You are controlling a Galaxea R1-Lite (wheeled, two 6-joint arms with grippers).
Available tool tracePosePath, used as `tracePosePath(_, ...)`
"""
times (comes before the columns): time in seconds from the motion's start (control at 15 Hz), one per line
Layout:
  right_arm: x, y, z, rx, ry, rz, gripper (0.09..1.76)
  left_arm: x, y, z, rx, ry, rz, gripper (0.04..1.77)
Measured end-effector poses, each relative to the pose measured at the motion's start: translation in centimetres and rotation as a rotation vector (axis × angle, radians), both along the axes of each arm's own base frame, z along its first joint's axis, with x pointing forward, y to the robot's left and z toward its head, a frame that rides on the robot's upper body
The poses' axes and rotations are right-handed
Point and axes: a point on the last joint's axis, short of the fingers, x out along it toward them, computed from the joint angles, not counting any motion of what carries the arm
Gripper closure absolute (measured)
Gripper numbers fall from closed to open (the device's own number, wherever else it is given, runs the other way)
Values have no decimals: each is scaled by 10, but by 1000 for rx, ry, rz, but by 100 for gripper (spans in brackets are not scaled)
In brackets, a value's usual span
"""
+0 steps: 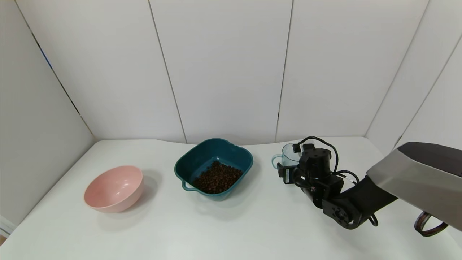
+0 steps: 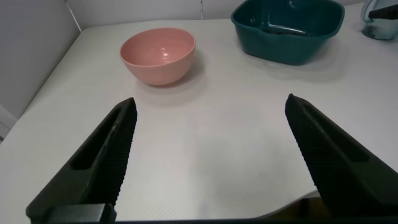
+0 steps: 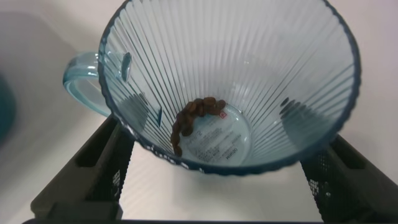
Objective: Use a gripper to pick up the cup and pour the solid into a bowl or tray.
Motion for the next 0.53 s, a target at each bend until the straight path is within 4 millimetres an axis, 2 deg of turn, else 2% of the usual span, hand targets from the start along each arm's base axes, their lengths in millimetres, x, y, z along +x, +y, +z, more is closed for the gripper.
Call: tracePosePath(0.53, -25, -21, 21, 10, 66, 76, 16, 0, 0, 0, 0, 0, 0, 9)
